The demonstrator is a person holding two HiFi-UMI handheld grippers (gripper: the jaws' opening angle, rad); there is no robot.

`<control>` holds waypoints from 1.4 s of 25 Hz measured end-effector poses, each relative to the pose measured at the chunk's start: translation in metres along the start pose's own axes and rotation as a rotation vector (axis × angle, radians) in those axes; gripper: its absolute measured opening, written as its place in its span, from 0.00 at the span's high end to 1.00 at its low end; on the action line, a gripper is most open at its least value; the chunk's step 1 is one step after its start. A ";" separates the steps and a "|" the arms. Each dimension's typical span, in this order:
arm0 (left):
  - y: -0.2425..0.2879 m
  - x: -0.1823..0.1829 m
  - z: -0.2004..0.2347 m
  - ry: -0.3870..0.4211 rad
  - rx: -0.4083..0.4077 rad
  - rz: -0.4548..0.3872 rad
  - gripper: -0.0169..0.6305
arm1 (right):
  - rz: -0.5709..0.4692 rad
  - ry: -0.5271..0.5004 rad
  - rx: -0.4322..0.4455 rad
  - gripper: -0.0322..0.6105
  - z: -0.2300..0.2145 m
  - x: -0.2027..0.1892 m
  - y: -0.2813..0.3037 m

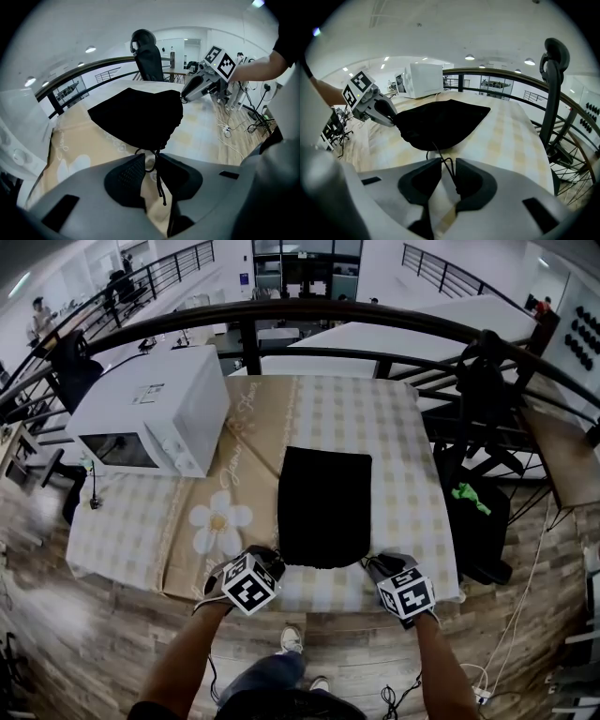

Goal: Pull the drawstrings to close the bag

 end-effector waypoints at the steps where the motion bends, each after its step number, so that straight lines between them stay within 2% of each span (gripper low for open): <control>1: 0.000 0.000 0.000 0.004 0.000 -0.001 0.82 | -0.002 0.002 -0.004 0.80 0.000 0.000 -0.001; 16: -0.006 0.001 -0.004 -0.003 0.004 -0.019 0.91 | 0.010 0.000 -0.018 0.90 0.003 -0.002 -0.002; 26: -0.009 0.002 -0.004 -0.038 0.019 -0.030 0.92 | -0.006 0.010 -0.012 0.91 0.003 -0.002 -0.006; 35: -0.023 0.016 0.008 -0.068 0.072 -0.077 0.92 | -0.056 -0.011 -0.050 0.91 0.001 0.016 -0.017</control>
Point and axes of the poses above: the fingertips, and each gripper's own axes: y forward along the fingers, z to its left, x out of its top, the point moved 8 cm from there along -y, backward along the fingers, and after that the axes turned 9 degrees about x, right-handed, at the moved point
